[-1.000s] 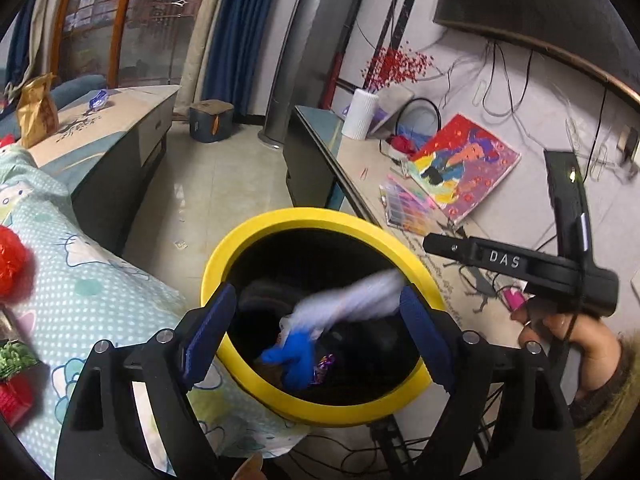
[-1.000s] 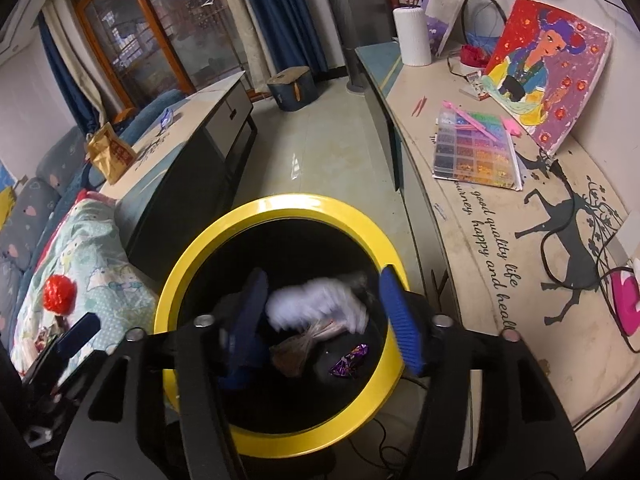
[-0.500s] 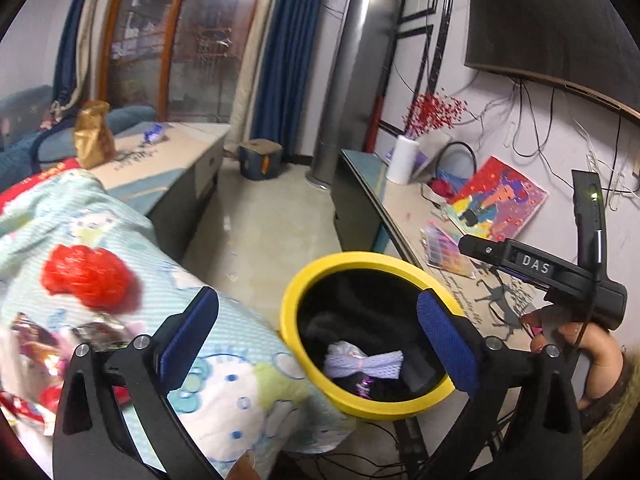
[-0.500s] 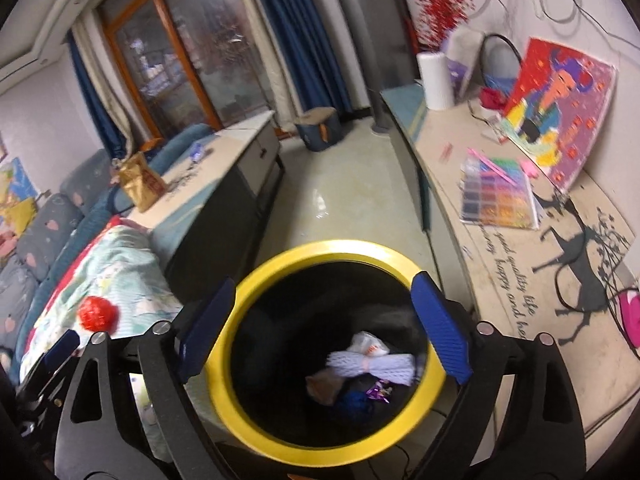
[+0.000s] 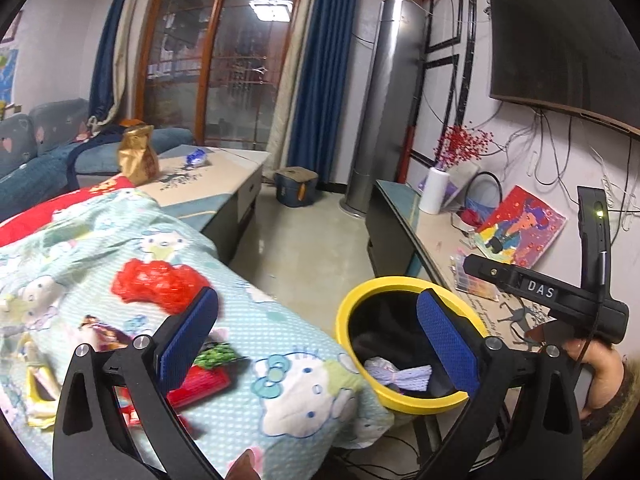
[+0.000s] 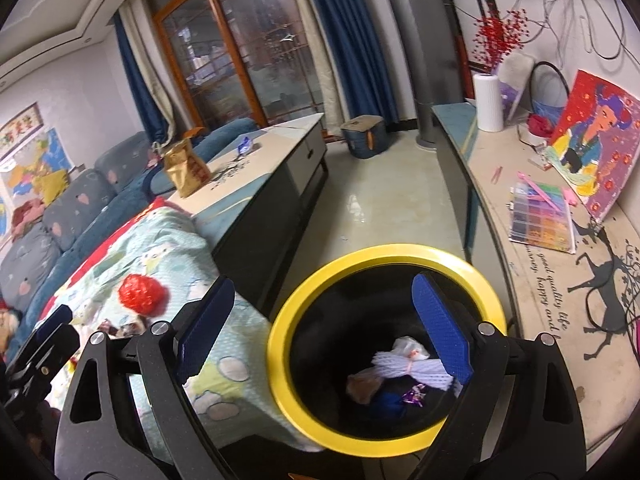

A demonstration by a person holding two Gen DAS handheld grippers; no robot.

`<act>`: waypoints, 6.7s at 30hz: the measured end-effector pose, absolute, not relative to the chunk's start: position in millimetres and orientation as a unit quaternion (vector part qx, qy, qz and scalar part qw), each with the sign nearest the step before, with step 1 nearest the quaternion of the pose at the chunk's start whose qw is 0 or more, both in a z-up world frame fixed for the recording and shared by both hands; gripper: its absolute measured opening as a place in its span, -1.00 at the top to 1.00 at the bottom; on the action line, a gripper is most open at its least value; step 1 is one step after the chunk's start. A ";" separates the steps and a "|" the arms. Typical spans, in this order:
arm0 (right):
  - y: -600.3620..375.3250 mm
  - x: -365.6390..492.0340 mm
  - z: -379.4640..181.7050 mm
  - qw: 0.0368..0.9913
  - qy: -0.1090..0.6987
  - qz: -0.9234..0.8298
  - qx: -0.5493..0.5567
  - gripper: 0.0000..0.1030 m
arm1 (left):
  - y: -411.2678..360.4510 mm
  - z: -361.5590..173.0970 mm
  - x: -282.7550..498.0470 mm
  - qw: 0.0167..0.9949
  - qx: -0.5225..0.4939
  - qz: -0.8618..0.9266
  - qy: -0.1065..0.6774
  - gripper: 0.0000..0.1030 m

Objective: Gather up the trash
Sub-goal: 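Move both open tools back over the remaining trash on the bed, then grasp the white foam net with the left tool while the right tool grasps the red wrapper, then carry the foam net and red wrapper over the yellow bin with both tools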

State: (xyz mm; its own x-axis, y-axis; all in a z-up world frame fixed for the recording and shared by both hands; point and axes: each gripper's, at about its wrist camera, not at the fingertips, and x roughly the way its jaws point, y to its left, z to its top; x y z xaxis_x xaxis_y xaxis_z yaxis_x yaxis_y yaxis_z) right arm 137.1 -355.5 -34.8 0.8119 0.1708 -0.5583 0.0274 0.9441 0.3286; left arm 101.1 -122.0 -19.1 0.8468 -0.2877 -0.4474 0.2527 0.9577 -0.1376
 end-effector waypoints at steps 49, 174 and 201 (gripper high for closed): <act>-180.1 107.1 -36.5 0.897 0.345 0.266 0.072 -0.61 | 64.6 -30.5 46.8 0.959 -0.124 0.056 0.249 -0.88; -297.2 131.0 -13.8 0.939 0.278 0.152 0.136 0.95 | -71.8 -13.8 72.0 0.930 -0.106 -0.219 0.277 0.71; -372.2 142.5 -28.2 0.944 0.277 0.058 0.170 0.95 | -166.7 -33.3 94.4 0.905 -0.047 -0.297 0.299 0.71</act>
State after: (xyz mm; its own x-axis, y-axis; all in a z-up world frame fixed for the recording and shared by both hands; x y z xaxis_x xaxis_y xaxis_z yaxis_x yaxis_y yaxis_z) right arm 142.5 -372.2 -28.2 0.8397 0.2027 -0.5038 -0.0147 0.9359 0.3520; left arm 94.4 -166.7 -33.3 0.6440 -0.5662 -0.5144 0.5104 0.8189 -0.2624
